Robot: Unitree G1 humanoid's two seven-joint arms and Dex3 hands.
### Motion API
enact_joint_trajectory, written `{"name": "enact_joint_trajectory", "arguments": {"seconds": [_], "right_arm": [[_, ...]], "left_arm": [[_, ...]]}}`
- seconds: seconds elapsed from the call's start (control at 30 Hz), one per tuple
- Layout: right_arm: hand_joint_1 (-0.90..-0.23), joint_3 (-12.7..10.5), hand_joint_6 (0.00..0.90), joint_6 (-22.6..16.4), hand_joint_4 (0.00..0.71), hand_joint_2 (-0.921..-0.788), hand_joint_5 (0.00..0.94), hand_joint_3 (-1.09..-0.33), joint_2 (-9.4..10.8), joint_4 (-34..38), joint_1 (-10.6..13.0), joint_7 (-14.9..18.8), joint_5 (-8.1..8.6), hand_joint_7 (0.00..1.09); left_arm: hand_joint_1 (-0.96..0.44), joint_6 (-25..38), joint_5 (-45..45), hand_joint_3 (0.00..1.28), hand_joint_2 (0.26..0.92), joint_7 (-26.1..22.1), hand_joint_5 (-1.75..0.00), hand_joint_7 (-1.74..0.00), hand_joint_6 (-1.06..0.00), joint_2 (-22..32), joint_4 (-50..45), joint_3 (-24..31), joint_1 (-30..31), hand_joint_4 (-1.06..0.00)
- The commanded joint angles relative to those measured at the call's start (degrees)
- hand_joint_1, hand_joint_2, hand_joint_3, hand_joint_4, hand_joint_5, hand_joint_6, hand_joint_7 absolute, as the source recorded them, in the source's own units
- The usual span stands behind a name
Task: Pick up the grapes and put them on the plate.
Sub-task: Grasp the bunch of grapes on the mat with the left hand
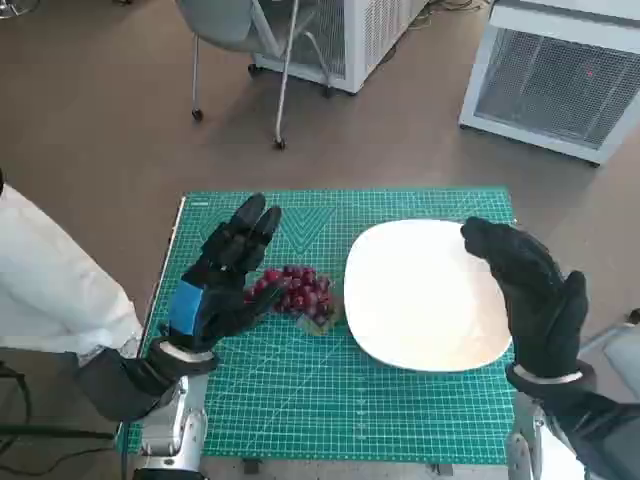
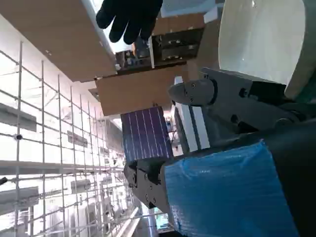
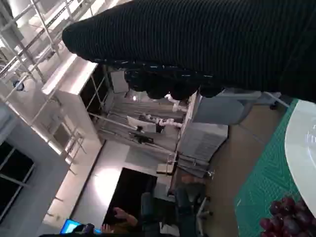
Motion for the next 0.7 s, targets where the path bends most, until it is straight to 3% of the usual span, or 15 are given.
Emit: {"name": "enact_joint_trajectory", "arguments": {"seconds": [0.03, 0.7], "right_arm": [[-0.483, -0.1, 0.140, 1.0, 0.495, -0.921, 0.008, -0.518, 0.0, 0.0, 1.5, -0.4, 0.14, 0.69], [-0.478, -0.2, 0.135, 0.8, 0.505, -0.921, 0.011, -0.517, -0.3, -1.2, 2.5, -0.7, -0.61, 0.68]], "left_arm": [[-0.17, 0.0, 0.3, 0.33, 0.921, -0.1, 0.00, -0.11, -0.31, 0.3, -0.6, -0.2, 0.4, -0.24], [-0.18, 0.4, 0.2, 0.32, 0.921, -0.1, 0.00, -0.12, -0.31, -0.2, -1.6, -0.8, 1.0, -0.25]]}}
